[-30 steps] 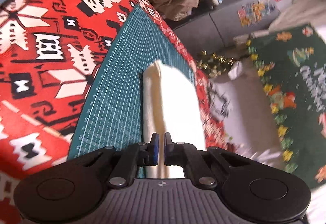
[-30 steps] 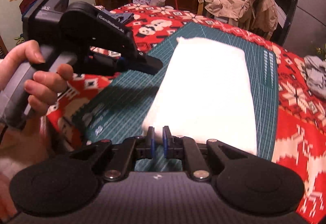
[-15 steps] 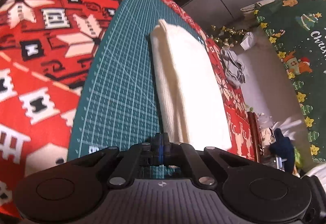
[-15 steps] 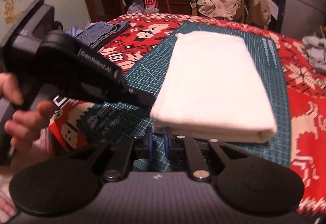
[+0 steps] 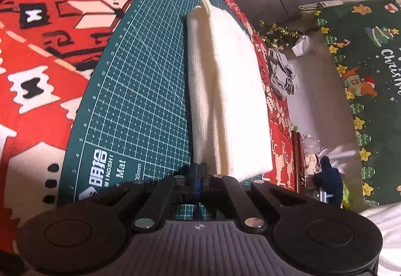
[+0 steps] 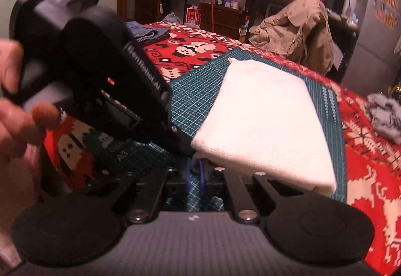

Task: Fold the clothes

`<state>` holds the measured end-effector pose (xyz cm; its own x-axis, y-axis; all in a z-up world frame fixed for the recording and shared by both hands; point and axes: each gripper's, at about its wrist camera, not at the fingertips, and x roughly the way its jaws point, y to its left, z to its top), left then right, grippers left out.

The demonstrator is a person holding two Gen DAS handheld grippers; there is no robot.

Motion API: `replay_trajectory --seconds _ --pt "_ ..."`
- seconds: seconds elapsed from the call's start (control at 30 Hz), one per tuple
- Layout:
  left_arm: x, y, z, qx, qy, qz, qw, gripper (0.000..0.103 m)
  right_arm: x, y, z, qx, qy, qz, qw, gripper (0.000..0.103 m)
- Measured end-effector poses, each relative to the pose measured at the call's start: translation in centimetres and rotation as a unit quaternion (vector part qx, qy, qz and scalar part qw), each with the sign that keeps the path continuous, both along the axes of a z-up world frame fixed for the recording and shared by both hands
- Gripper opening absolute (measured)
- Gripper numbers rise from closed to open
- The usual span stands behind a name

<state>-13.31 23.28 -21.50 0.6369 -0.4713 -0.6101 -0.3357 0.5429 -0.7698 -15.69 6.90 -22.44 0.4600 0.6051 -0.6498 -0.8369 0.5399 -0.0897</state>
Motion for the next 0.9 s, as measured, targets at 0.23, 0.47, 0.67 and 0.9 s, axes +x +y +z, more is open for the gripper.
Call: replay_trajectory --seconds 0.23,0.47,0.67,0.9 --pt "-0.3 0.0 -0.3 -0.014 0.005 -0.004 0.9999 0.0 0.0 -0.4 0.0 -0.001 0.002 -0.003 1.0 0.003" --pt "-0.3 -0.8 1.2 0.036 -0.006 -0.02 0.9991 0.0 0.8 -1.4 1.0 0.011 0.018 -0.021 1.0 0.005" --pt "-0.7 -0.7 1.8 0.046 -0.024 -0.013 0.9986 0.0 1.7 -3.5 2.1 0.048 0.039 -0.055 0.997 0.007" --pt "-1.4 0.1 2.8 0.059 -0.035 0.009 0.9976 0.004 2.8 -5.8 2.8 0.095 0.09 -0.089 0.987 0.03"
